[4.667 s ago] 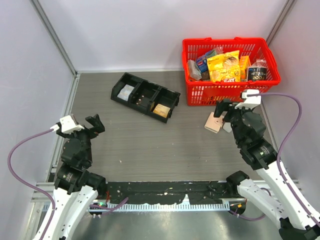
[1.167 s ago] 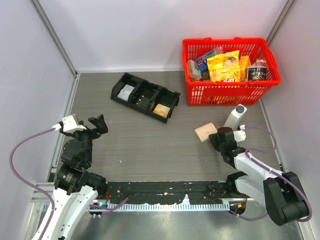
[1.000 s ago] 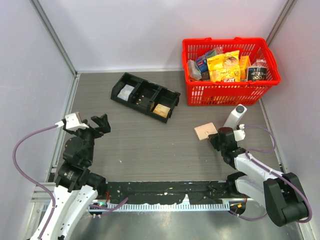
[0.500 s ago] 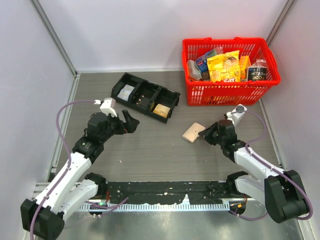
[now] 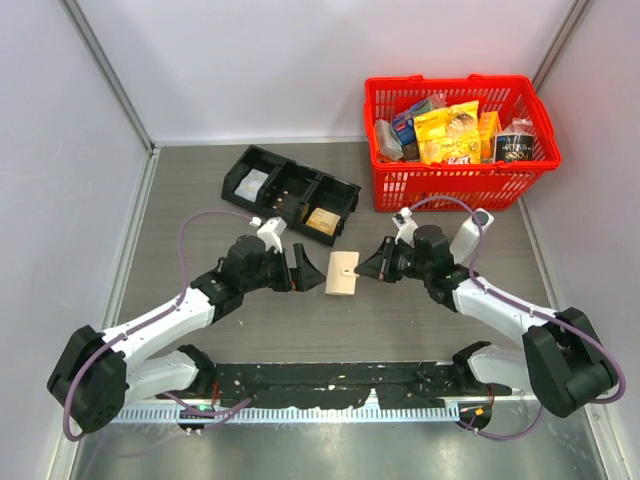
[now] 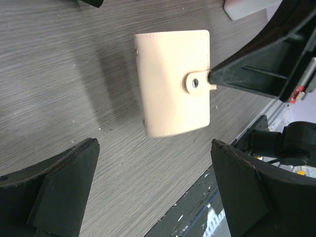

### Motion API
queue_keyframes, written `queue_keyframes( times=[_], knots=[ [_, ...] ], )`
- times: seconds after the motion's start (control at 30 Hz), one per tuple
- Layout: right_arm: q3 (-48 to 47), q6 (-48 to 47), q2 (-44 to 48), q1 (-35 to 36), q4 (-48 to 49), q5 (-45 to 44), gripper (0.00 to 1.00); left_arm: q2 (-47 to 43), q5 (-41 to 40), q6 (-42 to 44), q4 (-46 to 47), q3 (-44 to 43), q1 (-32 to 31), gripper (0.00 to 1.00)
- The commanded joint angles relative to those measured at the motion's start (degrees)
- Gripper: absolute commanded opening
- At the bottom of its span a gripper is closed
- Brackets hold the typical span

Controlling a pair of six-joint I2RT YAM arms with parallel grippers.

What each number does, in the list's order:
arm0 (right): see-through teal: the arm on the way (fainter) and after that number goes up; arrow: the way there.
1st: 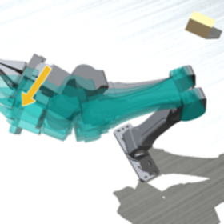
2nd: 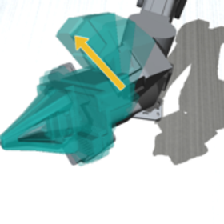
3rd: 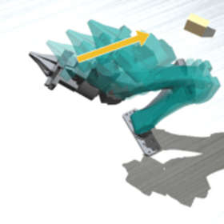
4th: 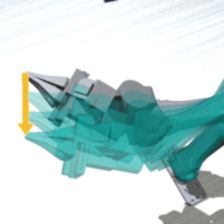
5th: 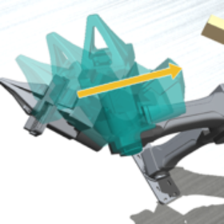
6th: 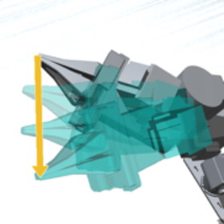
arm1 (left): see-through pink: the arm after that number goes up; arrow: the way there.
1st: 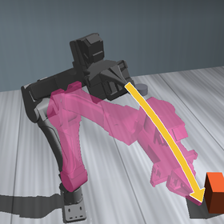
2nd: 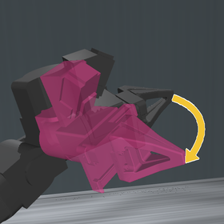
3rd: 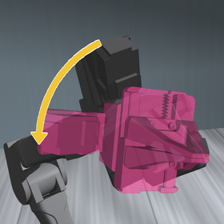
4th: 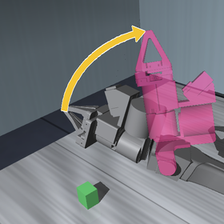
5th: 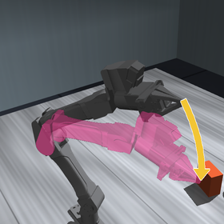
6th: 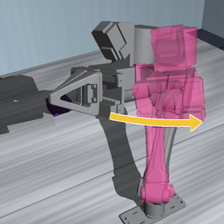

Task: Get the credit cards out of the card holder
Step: Open the card holder at the center of the board.

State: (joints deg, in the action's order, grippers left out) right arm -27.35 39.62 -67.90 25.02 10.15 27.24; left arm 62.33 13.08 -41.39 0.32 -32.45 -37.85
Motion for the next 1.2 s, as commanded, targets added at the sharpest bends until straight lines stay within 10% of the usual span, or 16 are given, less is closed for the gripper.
queue_keyframes(
  times=[0.0, 0.87, 1.17],
  knots=[
    [-2.97, 2.04, -0.48, 3.1, 13.66, 7.73, 0.01, 0.69, 1.94, -5.63, 11.62, 2.47, -0.47, 1.0],
    [-0.42, 9.69, -1.18, 6.36, 30.89, 13.18, 0.01, -7.13, 5.46, -11.96, 38.87, 16.8, 1.1, 0.87],
    [0.28, 9.69, -0.92, 6.36, 31.68, 13.89, 0.01, -1.86, 15.48, -17.15, 51.97, 18.04, 5.15, 0.64]
  ],
)
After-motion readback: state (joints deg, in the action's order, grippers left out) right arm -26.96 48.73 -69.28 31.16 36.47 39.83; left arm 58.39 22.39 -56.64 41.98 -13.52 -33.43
